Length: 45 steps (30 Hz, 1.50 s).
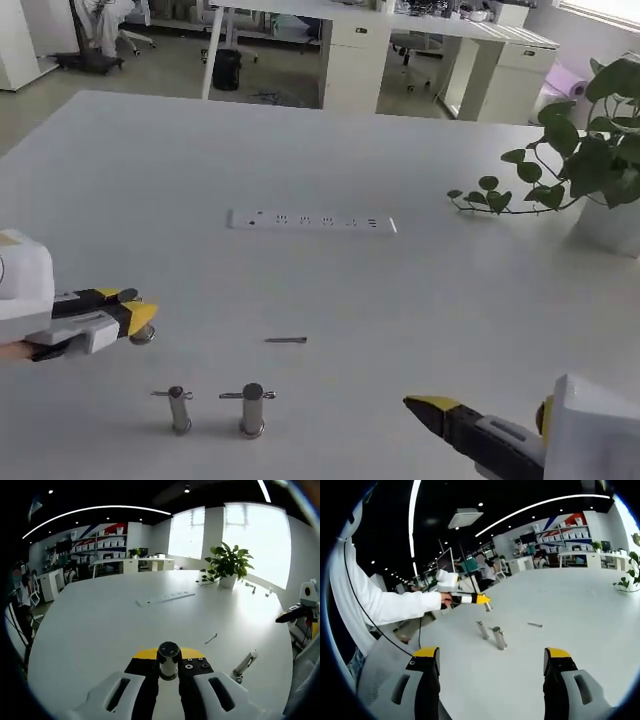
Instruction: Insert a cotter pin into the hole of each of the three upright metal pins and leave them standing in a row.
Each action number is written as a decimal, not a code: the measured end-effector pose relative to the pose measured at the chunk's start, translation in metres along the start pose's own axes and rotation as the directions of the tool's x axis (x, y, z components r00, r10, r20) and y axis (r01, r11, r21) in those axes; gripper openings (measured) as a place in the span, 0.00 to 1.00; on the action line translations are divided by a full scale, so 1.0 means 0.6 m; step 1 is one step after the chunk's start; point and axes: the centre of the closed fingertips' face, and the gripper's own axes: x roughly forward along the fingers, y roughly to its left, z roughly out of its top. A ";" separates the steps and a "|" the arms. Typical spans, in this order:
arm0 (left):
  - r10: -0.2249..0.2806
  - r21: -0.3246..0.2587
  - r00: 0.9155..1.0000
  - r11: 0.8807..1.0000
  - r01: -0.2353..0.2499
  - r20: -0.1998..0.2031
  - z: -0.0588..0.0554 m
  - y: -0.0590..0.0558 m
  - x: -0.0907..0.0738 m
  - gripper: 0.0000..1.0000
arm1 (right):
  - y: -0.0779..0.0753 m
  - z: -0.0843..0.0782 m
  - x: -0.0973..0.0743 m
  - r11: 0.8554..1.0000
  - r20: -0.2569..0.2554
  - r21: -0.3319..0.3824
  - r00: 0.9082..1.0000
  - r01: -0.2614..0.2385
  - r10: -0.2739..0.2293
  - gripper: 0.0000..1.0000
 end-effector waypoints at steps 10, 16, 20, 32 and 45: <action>0.004 0.041 1.000 0.999 -0.005 0.026 0.021 -0.026 -0.105 0.11 | 0.024 0.000 -0.001 0.999 0.017 -0.017 0.999 -0.031 0.031 0.84; -0.038 0.100 0.999 0.994 0.035 0.028 0.019 -0.072 -0.152 0.11 | 0.038 -0.010 -0.002 0.998 0.007 -0.020 0.999 -0.054 0.054 0.84; -0.068 0.163 0.998 0.984 0.066 0.008 0.010 -0.104 -0.163 0.11 | 0.040 -0.013 -0.004 0.998 0.009 -0.018 0.998 -0.059 0.059 0.84; -0.243 0.173 0.965 0.951 0.257 -0.098 -0.077 -0.220 -0.135 0.11 | 0.040 -0.030 -0.010 0.998 -0.015 -0.013 0.998 -0.055 0.055 0.83; -0.359 0.165 0.917 0.907 0.386 -0.174 -0.131 -0.282 -0.085 0.11 | 0.040 -0.057 -0.014 0.999 -0.065 0.006 0.997 -0.042 0.043 0.83</action>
